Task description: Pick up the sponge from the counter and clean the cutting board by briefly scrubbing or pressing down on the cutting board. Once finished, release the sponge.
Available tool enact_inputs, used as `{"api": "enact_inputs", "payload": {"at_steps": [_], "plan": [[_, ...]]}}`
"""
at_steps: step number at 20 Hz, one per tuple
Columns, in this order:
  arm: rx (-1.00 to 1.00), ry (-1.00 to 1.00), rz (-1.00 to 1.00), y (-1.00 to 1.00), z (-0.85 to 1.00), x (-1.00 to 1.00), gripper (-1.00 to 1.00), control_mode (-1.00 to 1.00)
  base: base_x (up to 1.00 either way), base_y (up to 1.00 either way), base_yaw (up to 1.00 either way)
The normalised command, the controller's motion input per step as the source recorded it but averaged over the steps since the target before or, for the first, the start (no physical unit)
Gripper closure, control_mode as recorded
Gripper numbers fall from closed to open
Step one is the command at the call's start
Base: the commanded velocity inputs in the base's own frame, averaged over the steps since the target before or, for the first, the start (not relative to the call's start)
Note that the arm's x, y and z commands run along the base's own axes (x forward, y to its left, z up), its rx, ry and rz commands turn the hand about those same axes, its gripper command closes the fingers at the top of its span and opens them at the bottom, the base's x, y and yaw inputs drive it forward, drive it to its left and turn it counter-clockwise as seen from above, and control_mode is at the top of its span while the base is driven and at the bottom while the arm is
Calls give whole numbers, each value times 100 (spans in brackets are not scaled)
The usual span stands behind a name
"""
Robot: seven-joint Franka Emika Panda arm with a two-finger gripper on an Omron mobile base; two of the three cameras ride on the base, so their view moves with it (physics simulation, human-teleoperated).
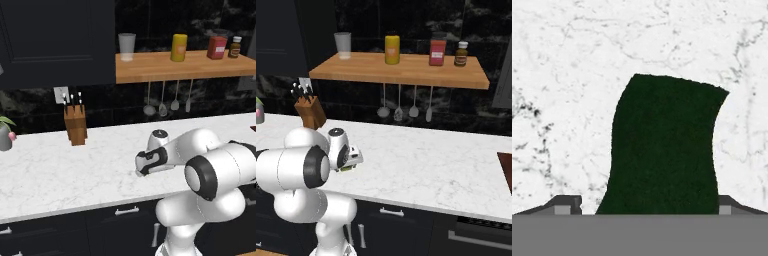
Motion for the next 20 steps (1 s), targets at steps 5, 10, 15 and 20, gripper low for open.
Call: {"api": "enact_inputs", "payload": {"at_steps": [5, 10, 15, 20], "plan": [[0, 0, 0, 18, -20, 0, -100, -100, 0, 0, 0], [0, 0, -2, 21, -10, 0, 100, -100, 0, 0, 0], [0, 0, -3, 11, 0, 12, 100, -100, 0, 0, 0], [0, -9, -3, -13, 0, -25, 100, -100, 0, 0, 0]]}}
